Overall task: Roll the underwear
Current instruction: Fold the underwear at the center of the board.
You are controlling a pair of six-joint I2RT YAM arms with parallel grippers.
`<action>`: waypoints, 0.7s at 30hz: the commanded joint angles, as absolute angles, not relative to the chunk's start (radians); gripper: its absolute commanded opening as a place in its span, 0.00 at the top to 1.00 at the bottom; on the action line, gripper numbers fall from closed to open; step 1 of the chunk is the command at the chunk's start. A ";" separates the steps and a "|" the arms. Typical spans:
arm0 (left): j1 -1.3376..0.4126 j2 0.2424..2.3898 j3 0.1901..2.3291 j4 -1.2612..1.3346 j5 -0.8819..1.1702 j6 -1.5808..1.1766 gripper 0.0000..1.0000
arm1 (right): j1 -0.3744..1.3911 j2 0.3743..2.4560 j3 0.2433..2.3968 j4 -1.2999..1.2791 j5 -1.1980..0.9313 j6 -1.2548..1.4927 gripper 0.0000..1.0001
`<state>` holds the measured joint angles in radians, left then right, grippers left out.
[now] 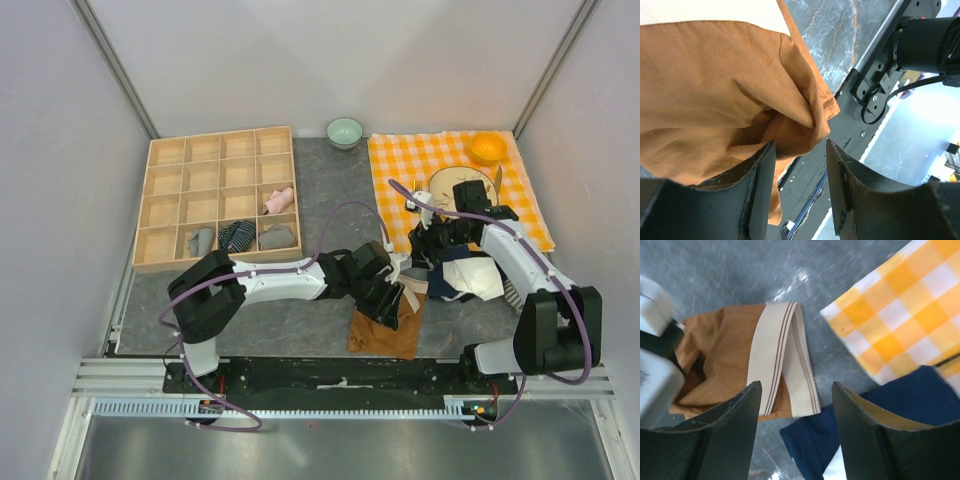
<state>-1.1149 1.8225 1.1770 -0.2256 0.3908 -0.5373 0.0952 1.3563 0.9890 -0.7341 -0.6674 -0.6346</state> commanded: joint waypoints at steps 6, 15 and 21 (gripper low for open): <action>-1.117 1.683 1.083 -0.186 0.276 -0.381 0.46 | 0.092 1.466 0.991 -0.974 -0.710 -0.920 0.34; -1.129 1.710 1.031 -0.112 0.284 -0.367 0.41 | 0.092 1.614 0.999 -1.020 -0.753 -0.917 0.35; -1.143 1.747 1.031 -0.046 0.301 -0.383 0.41 | 0.101 1.709 1.017 -1.032 -0.753 -0.919 0.35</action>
